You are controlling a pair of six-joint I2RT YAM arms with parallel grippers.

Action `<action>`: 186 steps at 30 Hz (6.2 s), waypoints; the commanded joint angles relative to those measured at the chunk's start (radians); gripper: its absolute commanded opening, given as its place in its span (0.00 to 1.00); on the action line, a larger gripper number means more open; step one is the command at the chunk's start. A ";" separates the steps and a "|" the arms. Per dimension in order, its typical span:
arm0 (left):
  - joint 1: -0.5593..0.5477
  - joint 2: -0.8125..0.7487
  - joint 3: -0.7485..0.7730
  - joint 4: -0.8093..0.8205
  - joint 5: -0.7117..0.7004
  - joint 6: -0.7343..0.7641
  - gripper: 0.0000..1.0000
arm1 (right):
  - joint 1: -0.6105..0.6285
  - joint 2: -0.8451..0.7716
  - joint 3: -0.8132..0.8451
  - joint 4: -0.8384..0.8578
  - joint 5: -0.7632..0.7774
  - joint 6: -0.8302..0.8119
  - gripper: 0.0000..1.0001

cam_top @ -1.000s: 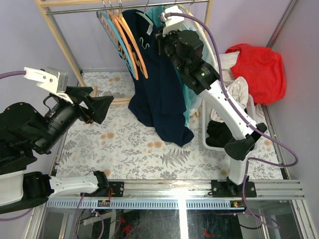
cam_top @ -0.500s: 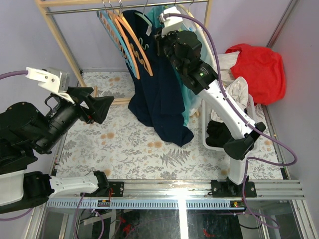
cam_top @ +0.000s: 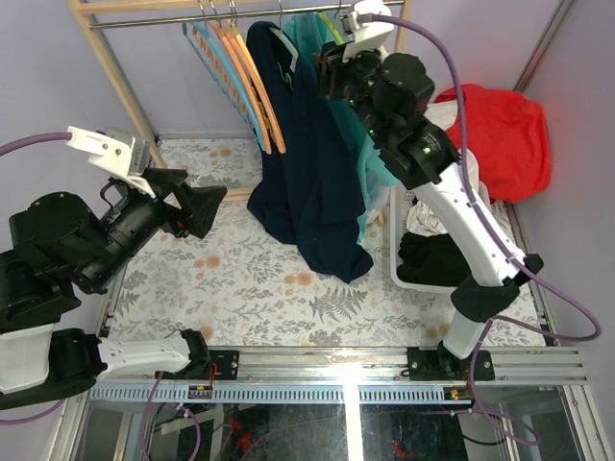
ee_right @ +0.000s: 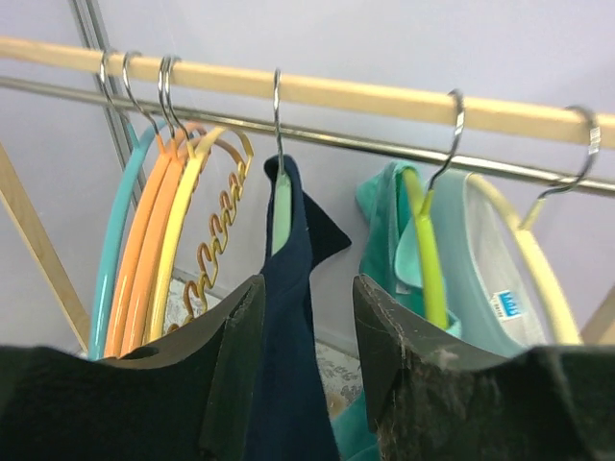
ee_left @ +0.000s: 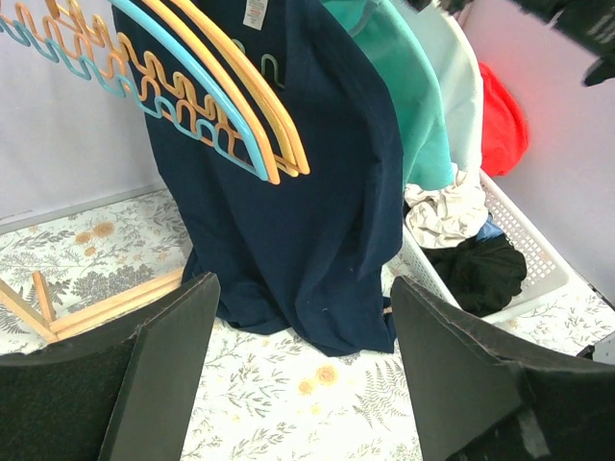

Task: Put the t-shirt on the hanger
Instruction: Place the hanger at the clothesline, then reset both arms

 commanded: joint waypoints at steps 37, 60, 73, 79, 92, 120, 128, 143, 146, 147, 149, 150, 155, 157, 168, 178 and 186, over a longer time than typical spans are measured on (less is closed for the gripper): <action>0.005 -0.223 -0.763 0.374 -0.022 -0.260 1.00 | -0.012 -1.047 -1.083 -0.401 -0.031 0.385 0.87; 0.005 -0.298 -0.982 0.376 -0.083 -0.429 1.00 | -0.013 -1.228 -1.358 -0.486 -0.045 0.524 0.99; 0.005 -0.262 -1.002 0.434 -0.096 -0.397 1.00 | -0.013 -1.254 -1.346 -0.466 -0.002 0.528 0.99; 0.005 -0.253 -1.005 0.454 -0.099 -0.375 1.00 | -0.013 -1.256 -1.352 -0.447 0.056 0.537 0.99; 0.004 -0.338 -1.031 0.432 -0.103 -0.346 1.00 | -0.013 -1.263 -1.325 -0.537 0.101 0.545 0.99; 0.005 -0.346 -1.042 0.464 -0.065 -0.380 1.00 | -0.013 -1.069 -1.169 -0.784 0.152 0.711 1.00; 0.006 -0.343 -1.034 0.406 -0.130 -0.375 1.00 | -0.013 -1.162 -1.252 -0.752 0.175 0.692 0.95; 0.005 -0.342 -0.935 0.316 -0.054 -0.381 1.00 | -0.013 -1.263 -1.270 -0.727 0.194 0.651 0.99; 0.006 -0.327 -0.923 0.303 -0.047 -0.379 1.00 | -0.014 -1.285 -1.278 -0.714 0.191 0.654 0.99; 0.005 -0.329 -0.926 0.305 -0.043 -0.380 1.00 | -0.013 -1.294 -1.281 -0.711 0.191 0.655 0.99; 0.006 -0.336 -0.944 0.319 -0.032 -0.377 1.00 | -0.013 -1.306 -1.280 -0.715 0.193 0.659 0.99; 0.006 -0.338 -0.952 0.326 -0.027 -0.374 1.00 | -0.012 -1.310 -1.280 -0.719 0.195 0.658 0.99; 0.005 -0.340 -0.969 0.351 0.000 -0.356 1.00 | -0.012 -1.325 -1.282 -0.733 0.202 0.666 0.99; 0.006 -0.334 -0.959 0.355 0.009 -0.344 0.99 | -0.013 -1.330 -1.286 -0.733 0.215 0.669 0.99; 0.005 -0.376 -1.003 0.403 0.078 -0.306 1.00 | -0.013 -1.366 -1.302 -0.707 0.255 0.679 0.99; 0.005 -0.417 -1.066 0.420 0.107 -0.321 1.00 | -0.013 -1.335 -1.291 -0.701 0.260 0.681 0.99; 0.006 -0.419 -1.089 0.432 0.056 -0.351 1.00 | -0.013 -1.366 -1.326 -0.686 0.236 0.668 0.99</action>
